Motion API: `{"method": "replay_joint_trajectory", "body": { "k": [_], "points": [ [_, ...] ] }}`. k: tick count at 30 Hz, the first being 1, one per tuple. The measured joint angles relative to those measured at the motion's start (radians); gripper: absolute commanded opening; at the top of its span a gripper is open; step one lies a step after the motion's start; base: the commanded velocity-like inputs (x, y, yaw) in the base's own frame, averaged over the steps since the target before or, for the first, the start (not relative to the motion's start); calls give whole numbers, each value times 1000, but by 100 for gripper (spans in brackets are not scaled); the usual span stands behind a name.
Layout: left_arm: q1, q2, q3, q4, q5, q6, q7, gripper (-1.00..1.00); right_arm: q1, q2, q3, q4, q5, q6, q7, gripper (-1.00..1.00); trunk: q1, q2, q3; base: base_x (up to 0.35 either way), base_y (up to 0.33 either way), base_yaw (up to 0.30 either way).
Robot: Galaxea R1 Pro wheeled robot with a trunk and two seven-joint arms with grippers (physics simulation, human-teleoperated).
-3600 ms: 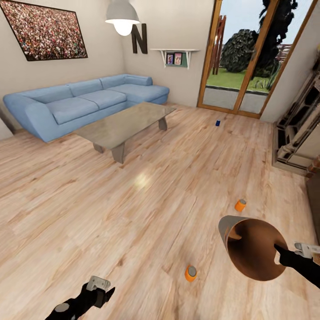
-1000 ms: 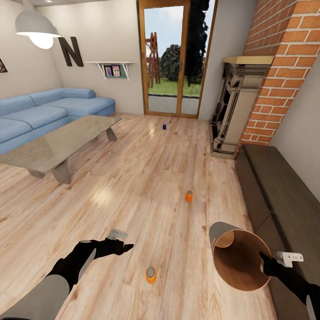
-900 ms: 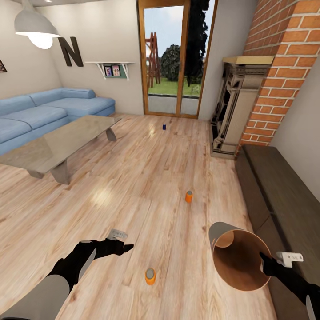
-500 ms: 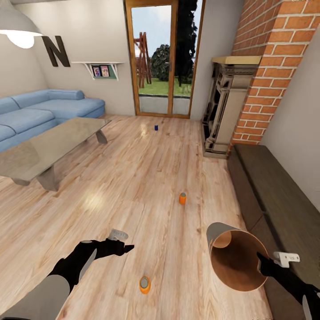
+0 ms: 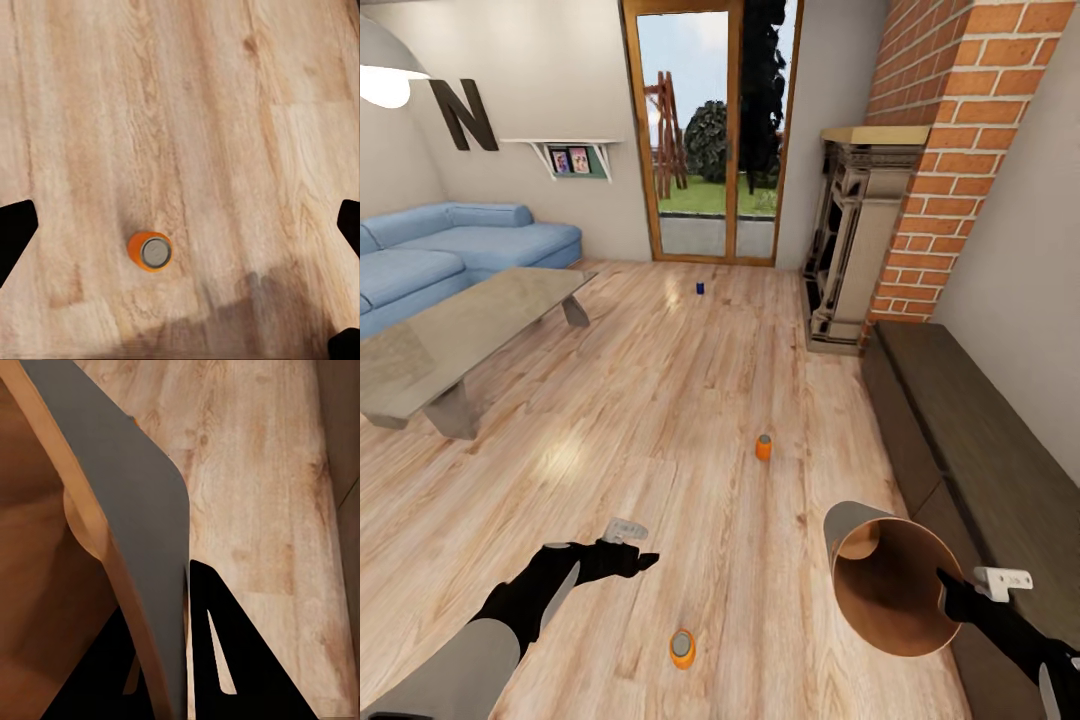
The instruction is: Put the three can of soda from the living room inside the tash can in the kitchen.
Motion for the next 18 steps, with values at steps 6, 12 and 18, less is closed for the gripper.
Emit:
{"method": "replay_joint_trajectory", "body": {
  "k": [6, 12, 18],
  "points": [
    [-1, -27, 1, 10, 0, 17, 95, 100, -4, -1, 39, -14, 1, 74, -14, -100, 0, 0, 0, 0, 0, -1],
    [0, -31, 0, 12, 0, 18, 113, 100, -32, -4, 145, -36, 7, 191, -119, -100, 0, 0, 0, 0, 0, 0],
    [0, -31, 0, 11, 1, 21, 114, 100, -91, -6, 205, -118, 2, 320, -170, -100, 0, 0, 0, 0, 0, 0]
  ]
}}
